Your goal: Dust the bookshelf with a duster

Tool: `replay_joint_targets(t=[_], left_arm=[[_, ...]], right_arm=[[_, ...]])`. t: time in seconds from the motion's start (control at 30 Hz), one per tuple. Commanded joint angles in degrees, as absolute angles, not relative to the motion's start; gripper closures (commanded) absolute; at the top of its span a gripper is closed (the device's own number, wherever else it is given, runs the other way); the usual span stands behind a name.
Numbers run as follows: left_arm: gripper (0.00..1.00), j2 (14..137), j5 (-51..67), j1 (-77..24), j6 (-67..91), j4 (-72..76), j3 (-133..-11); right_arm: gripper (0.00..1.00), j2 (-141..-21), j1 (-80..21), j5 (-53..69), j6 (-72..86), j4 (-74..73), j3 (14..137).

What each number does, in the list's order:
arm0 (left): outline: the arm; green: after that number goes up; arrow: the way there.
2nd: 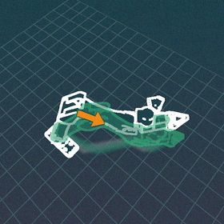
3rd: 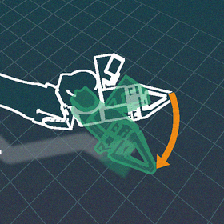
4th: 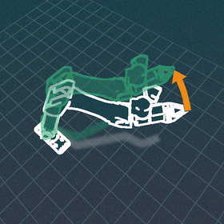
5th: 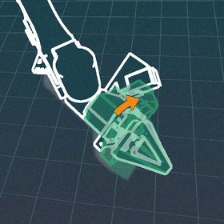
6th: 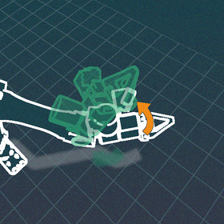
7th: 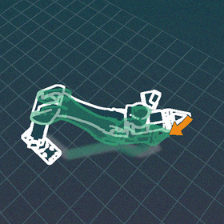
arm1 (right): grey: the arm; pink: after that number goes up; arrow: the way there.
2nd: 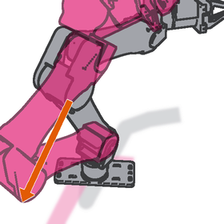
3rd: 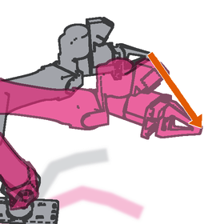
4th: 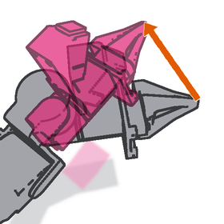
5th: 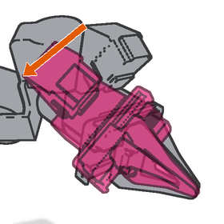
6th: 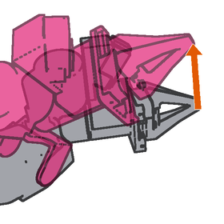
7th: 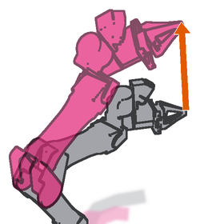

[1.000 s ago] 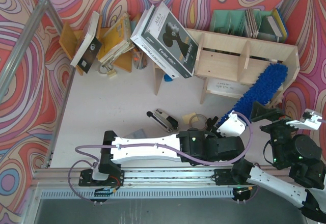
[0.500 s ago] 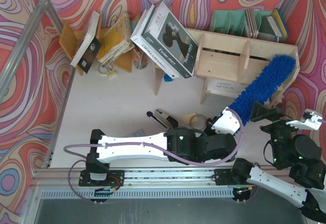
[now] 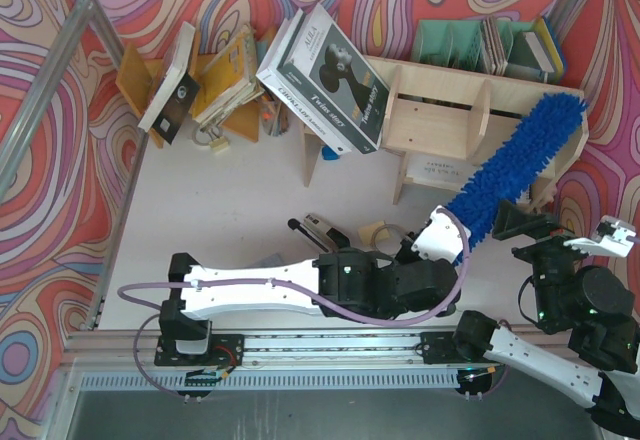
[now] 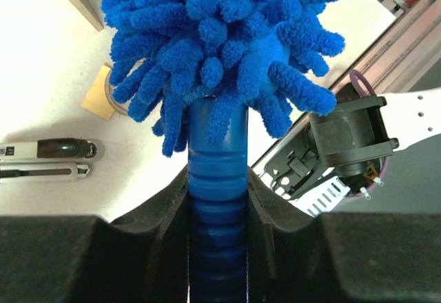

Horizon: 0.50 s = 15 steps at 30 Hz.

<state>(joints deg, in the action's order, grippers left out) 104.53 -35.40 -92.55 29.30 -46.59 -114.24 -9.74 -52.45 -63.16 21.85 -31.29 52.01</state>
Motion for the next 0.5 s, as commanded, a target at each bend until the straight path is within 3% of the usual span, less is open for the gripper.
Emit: replay_joint_targets(t=[0.0, 0.23, 0.47], left_arm=[[1.00, 106.6, -34.0, -91.3, 33.0, -46.3, -111.6], [1.00, 109.5, -32.1, -91.0, 33.5, -48.6, -113.8], [1.00, 106.8, -37.9, -90.8, 32.2, -46.6, -114.5]], right_arm=[[0.01, -9.2, -52.4, -64.1, 20.7, -31.4, 51.7], [0.01, -9.4, -52.4, -64.2, 20.7, -31.1, 51.5], [0.01, -9.4, -52.3, -64.2, 20.6, -31.1, 51.3]])
